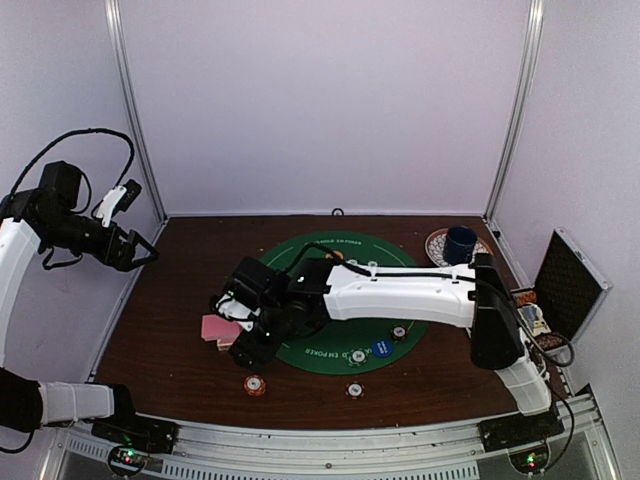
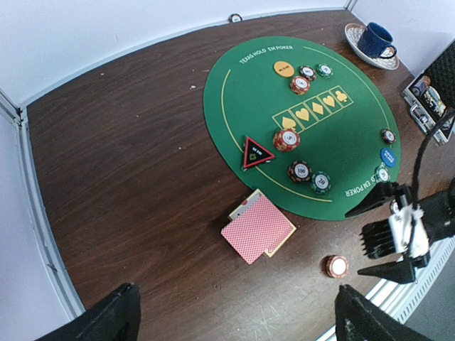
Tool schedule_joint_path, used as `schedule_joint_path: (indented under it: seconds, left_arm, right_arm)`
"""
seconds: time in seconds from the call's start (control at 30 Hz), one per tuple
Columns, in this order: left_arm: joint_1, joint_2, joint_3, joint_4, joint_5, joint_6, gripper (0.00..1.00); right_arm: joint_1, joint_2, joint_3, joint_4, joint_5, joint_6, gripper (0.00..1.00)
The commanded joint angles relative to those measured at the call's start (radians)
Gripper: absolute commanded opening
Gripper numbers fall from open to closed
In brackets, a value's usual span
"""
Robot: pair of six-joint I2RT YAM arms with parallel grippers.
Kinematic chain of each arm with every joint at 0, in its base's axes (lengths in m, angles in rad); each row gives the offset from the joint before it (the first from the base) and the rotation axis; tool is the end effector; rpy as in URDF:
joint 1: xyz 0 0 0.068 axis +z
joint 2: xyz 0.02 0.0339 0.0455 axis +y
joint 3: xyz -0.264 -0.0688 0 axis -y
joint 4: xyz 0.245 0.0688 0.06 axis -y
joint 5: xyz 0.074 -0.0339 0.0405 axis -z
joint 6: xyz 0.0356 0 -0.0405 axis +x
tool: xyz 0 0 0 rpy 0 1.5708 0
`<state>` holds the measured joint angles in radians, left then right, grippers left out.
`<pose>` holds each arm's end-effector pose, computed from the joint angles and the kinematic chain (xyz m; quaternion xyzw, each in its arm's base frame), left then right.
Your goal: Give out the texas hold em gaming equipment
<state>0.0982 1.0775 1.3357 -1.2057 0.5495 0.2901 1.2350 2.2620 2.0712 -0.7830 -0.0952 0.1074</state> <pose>0.1784 -0.0011 0.3819 0.1706 0.9039 -0.1964 0.3394 0.1621 0.4748 0.2388 -0.5220 0.7995 0.2183 0.2017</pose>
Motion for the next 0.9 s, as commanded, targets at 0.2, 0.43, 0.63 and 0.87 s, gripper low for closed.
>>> schedule_joint_path:
  seconds: [0.2, 0.43, 0.63, 0.87]
  left_arm:
    - [0.002, -0.009, 0.023, -0.001, 0.007, 0.006, 0.98]
    - [0.003, -0.009, 0.028, -0.003, 0.006, 0.007, 0.98]
    - [0.002, -0.008, 0.035, -0.005, 0.008, 0.006, 0.98]
    - [0.002, -0.006, 0.044, -0.008, 0.009, 0.006, 0.98]
  right_arm:
    - [0.031, 0.166, 0.099, -0.088, -0.097, -0.051, 0.91]
    - [0.037, 0.207, 0.106, -0.097, -0.109, -0.064, 0.9]
    - [0.043, 0.233, 0.128, -0.112, -0.113, -0.074, 0.82]
    - [0.055, 0.255, 0.145, -0.142, -0.099, -0.091, 0.74]
